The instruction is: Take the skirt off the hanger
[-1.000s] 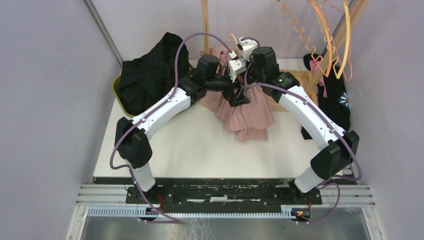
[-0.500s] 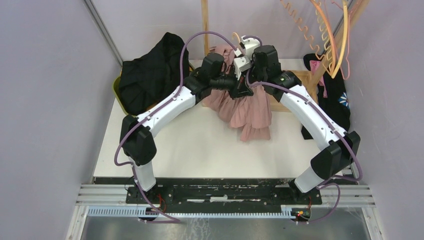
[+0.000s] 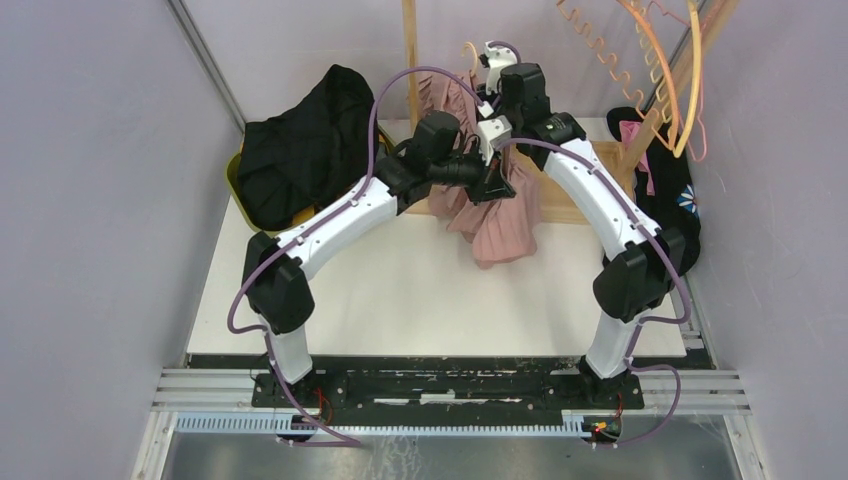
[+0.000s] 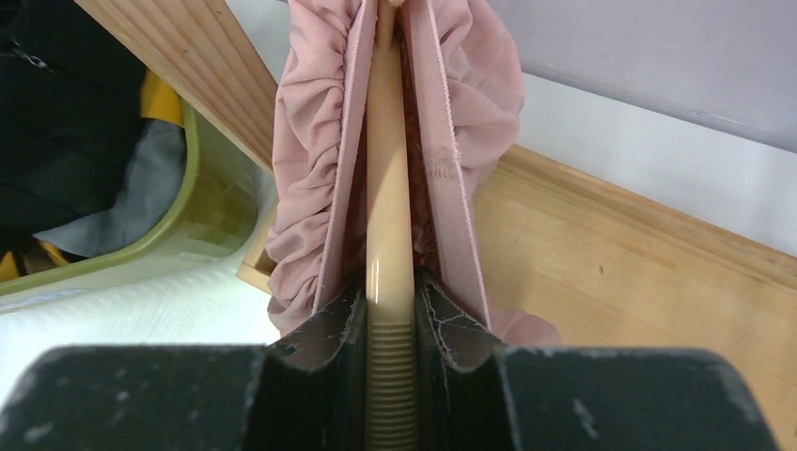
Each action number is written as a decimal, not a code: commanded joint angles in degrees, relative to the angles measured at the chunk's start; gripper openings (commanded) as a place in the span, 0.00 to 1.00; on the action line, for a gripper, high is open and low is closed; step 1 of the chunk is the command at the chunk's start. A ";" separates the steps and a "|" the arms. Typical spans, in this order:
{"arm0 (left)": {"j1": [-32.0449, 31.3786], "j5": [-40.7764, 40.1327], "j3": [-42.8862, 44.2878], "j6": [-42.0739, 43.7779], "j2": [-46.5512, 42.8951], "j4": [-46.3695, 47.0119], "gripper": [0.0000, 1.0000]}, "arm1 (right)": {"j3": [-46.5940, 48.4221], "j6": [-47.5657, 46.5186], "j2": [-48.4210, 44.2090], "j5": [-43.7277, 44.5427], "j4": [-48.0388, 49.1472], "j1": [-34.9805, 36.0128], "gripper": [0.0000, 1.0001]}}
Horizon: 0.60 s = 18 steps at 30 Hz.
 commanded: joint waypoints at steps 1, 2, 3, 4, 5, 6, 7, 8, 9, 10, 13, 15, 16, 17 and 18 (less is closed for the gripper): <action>-3.84 3.78 -1.01 3.28 0.76 -2.67 0.05 | 4.94 4.15 -1.79 -1.32 9.43 0.02 0.01; -3.88 3.86 -1.34 3.48 1.85 -2.97 0.05 | 4.77 4.13 -2.58 -1.20 9.48 -0.02 0.01; -3.89 4.80 -1.07 3.40 3.07 -3.49 0.04 | 4.71 3.92 -3.06 -0.95 9.50 -0.19 0.01; -3.93 5.81 -0.13 3.23 4.20 -4.14 0.04 | 4.60 3.74 -3.27 -0.73 9.50 -0.33 0.01; -4.18 6.22 0.91 3.16 5.08 -4.82 0.04 | 4.51 3.73 -3.17 -0.58 9.68 -0.51 0.01; -4.59 6.01 2.03 3.65 5.76 -5.41 0.04 | 4.53 4.18 -2.61 -0.72 9.94 -0.66 0.01; -4.99 5.83 2.97 3.88 6.20 -5.62 0.05 | 4.89 4.84 -1.88 -1.02 10.21 -1.05 0.01; -5.47 5.83 3.83 3.98 6.88 -5.76 0.05 | 5.43 5.75 -1.06 -1.49 10.56 -1.34 0.01; -6.05 5.73 4.83 4.40 7.74 -6.49 0.05 | 6.39 6.47 0.02 -1.91 10.73 -1.49 0.01; -6.56 4.87 5.59 5.29 8.81 -7.73 0.05 | 7.74 7.13 1.03 -2.30 10.67 -1.71 0.01; -7.62 0.67 5.70 8.53 11.98 -11.71 0.06 | 12.30 8.16 2.81 -2.71 10.03 -2.09 0.01; -7.65 -0.69 3.37 8.86 12.78 -11.96 0.06 | 14.05 9.34 3.52 -3.50 10.37 -2.72 0.01; -7.66 -0.74 3.07 8.64 13.01 -12.31 0.06 | 14.61 10.07 3.90 -3.96 10.64 -3.20 0.01; -7.67 -0.56 3.14 8.30 13.18 -12.45 0.06 | 15.02 10.93 4.37 -4.24 10.97 -3.57 0.01; -7.76 -0.69 3.46 8.09 13.15 -12.53 0.07 | 15.38 11.78 4.84 -4.73 11.15 -3.93 0.01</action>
